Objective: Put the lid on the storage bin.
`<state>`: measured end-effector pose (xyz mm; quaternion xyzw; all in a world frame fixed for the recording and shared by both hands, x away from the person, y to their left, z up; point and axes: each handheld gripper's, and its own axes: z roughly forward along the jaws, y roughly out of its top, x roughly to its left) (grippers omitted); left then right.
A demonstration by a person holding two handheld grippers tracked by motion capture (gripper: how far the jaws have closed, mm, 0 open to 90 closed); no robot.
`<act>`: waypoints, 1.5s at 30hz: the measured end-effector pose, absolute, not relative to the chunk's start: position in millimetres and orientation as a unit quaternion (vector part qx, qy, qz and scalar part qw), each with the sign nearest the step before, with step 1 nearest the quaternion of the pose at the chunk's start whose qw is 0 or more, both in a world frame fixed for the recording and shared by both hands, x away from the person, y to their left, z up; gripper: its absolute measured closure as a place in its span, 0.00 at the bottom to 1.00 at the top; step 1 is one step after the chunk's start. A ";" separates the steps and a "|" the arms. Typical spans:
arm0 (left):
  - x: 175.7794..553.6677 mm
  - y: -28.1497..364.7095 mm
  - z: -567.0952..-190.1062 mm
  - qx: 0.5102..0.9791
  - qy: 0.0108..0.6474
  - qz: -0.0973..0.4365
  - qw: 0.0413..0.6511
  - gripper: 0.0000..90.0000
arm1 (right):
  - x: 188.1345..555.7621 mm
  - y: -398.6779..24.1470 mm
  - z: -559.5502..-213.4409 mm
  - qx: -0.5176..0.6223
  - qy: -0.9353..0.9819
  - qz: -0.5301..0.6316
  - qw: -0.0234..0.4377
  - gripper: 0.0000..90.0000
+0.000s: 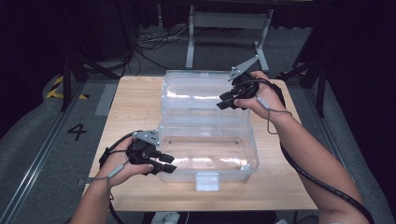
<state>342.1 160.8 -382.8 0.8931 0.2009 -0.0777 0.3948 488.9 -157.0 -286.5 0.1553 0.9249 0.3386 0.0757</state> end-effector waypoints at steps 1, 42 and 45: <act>342.3 160.1 -383.8 0.894 0.200 -0.079 0.394 0.67 | 489.7 -156.5 -287.2 0.155 0.925 0.339 0.076 0.68; 348.8 157.2 -401.3 0.915 0.196 -0.108 0.334 0.84 | 485.2 -150.5 -295.8 0.128 0.938 0.318 0.051 0.94; 349.0 156.9 -401.0 0.916 0.194 -0.107 0.333 0.84 | 480.8 -150.8 -294.5 0.122 0.938 0.319 0.052 0.94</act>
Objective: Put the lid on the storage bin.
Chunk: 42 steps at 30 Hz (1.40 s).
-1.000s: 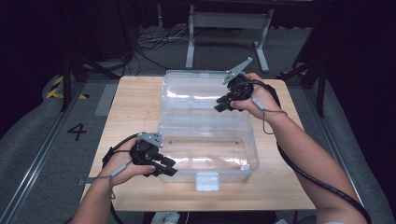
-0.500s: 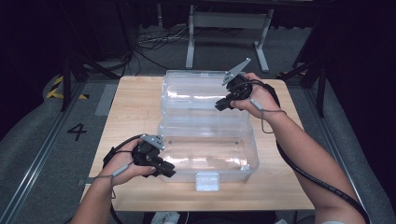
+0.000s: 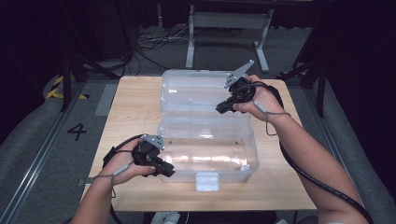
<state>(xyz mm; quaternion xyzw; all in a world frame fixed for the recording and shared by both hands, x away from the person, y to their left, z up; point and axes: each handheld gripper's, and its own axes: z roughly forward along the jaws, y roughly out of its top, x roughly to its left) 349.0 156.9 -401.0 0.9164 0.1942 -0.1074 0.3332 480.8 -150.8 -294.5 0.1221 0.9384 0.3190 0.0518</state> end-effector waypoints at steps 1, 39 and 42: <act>349.0 156.9 -400.9 0.917 0.194 -0.107 0.332 0.84 | 479.5 -151.0 -294.0 0.120 0.939 0.319 0.052 0.94; 346.7 165.1 -392.4 0.910 0.201 -0.094 0.349 0.83 | 442.5 -153.6 -289.6 0.078 0.944 0.314 0.061 0.96; 346.6 166.2 -391.7 0.909 0.199 -0.096 0.354 0.84 | 440.6 -153.7 -289.7 0.076 0.945 0.314 0.060 0.97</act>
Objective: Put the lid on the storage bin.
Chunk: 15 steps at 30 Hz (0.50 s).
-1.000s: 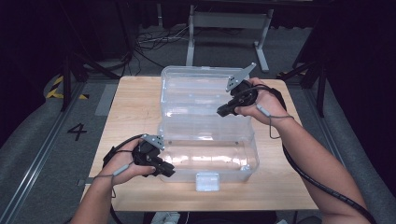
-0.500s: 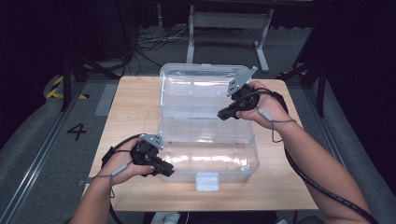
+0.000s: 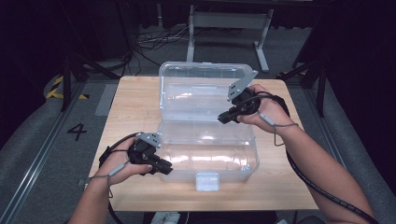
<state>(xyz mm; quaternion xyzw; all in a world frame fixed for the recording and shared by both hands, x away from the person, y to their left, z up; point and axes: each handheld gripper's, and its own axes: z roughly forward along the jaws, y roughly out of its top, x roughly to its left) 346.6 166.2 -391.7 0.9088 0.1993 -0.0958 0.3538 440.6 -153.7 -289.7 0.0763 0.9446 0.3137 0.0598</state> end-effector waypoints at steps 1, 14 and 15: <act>346.7 167.0 -391.1 0.910 0.199 -0.094 0.352 0.84 | 440.0 -153.8 -289.6 0.076 0.945 0.313 0.060 0.97; 345.6 164.5 -393.4 0.912 0.195 -0.107 0.344 0.84 | 428.4 -153.1 -290.6 0.063 0.947 0.308 0.059 0.97; 345.6 164.5 -393.4 0.912 0.195 -0.107 0.344 0.84 | 428.4 -153.1 -290.6 0.063 0.947 0.308 0.059 0.97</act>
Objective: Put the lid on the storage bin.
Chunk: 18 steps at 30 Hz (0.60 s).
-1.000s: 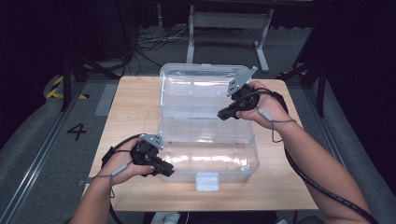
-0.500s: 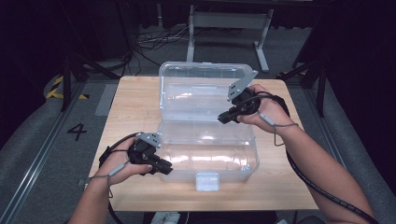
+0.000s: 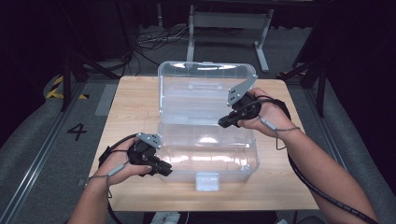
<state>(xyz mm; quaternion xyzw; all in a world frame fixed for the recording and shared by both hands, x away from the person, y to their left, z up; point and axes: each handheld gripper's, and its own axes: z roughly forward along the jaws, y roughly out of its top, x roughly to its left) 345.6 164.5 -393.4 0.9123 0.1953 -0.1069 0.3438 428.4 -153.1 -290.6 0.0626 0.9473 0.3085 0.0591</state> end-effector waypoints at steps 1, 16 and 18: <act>345.6 164.2 -393.6 0.913 0.195 -0.106 0.342 0.84 | 427.7 -153.3 -290.6 0.061 0.948 0.307 0.058 0.97; 345.3 162.8 -395.0 0.915 0.197 -0.107 0.336 0.84 | 416.3 -154.2 -294.7 0.052 0.948 0.311 0.047 0.98; 345.6 162.1 -395.2 0.915 0.196 -0.106 0.337 0.84 | 414.7 -154.6 -295.1 0.051 0.948 0.310 0.049 0.98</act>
